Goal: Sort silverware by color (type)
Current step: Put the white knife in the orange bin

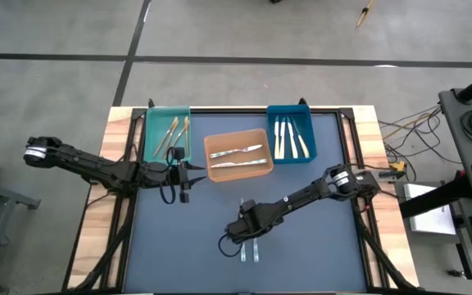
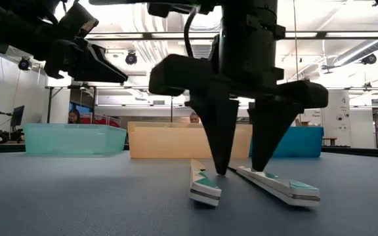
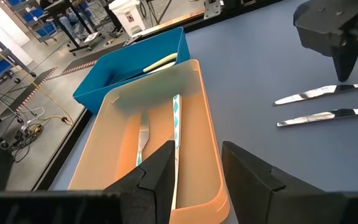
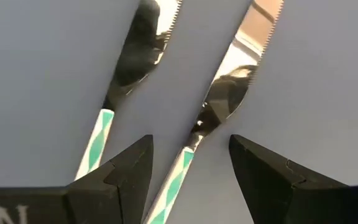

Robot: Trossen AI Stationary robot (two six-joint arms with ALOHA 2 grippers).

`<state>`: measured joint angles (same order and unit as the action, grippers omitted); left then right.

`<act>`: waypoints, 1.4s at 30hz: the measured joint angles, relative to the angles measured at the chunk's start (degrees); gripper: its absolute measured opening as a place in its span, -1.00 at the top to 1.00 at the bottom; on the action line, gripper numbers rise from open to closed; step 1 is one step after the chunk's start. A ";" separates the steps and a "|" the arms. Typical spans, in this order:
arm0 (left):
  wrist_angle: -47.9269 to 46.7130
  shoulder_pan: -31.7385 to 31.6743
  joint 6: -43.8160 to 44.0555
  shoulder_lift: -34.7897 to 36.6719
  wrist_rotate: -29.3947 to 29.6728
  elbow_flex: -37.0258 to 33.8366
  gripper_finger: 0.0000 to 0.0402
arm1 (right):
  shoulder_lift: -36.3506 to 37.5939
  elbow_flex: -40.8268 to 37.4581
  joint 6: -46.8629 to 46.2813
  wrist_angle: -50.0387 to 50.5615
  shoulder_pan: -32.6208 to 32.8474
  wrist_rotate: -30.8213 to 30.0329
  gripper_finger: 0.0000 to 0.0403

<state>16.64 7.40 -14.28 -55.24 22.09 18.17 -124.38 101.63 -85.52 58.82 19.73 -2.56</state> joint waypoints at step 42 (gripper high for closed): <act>-0.24 0.02 0.26 -0.02 0.00 0.00 0.43 | 0.21 0.00 6.01 0.96 0.00 2.55 0.93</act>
<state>16.40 7.42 -14.02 -55.27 22.09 18.17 -124.17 101.63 -79.50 59.78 19.73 -0.01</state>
